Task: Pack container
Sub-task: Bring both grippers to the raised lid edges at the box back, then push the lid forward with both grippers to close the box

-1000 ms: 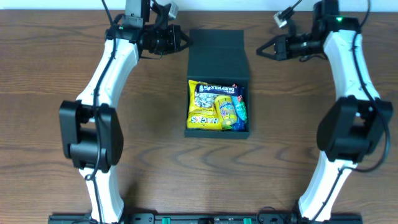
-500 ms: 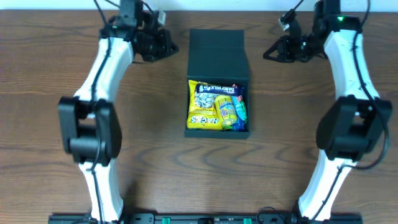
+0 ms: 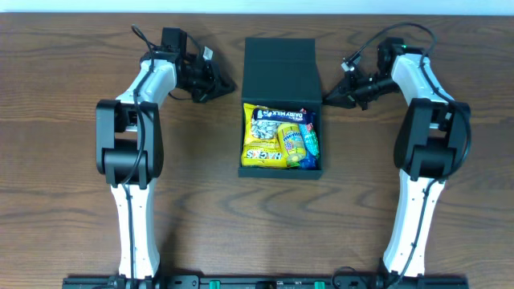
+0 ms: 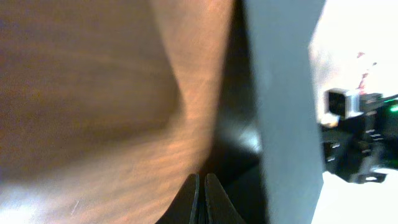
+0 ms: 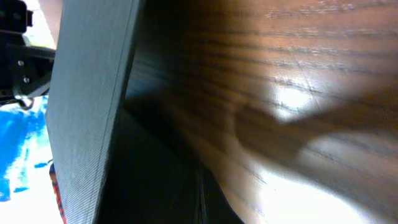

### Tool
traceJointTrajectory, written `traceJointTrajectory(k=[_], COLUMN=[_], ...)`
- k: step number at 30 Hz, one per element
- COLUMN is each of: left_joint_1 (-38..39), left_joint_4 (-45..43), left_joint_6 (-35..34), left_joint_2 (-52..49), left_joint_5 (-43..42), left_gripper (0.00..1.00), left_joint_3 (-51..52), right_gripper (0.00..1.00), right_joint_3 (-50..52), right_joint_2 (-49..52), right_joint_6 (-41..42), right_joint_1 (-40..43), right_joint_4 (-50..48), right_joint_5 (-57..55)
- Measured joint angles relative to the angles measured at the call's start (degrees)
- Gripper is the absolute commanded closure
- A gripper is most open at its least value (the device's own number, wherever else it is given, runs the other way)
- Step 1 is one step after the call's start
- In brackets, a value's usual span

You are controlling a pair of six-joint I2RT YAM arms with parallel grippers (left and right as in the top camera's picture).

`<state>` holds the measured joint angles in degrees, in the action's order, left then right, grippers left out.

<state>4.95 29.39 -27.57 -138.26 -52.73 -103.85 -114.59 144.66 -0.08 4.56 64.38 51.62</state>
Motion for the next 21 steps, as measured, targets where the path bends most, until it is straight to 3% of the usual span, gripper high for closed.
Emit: traceJointTrajectory(k=[13, 21], left_joint_1=[2.3, 2.2], left_joint_4=[-26.2, -42.7], left_joint_6=[-19.7, -26.5], left_joint_2=[-8.4, -10.1], left_joint_5=[-12.5, -19.1], left_gripper=[0.94, 0.94], left_joint_3=[0.0, -0.2], right_gripper=[0.99, 0.98], right_joint_3=[0.0, 0.0], right_joint_2=[4.0, 4.0], right_joint_6=[4.0, 4.3], right_joint_1=[-1.7, -1.0], right_joint_4=[-11.0, -18.9], right_joint_5=[10.7, 20.5])
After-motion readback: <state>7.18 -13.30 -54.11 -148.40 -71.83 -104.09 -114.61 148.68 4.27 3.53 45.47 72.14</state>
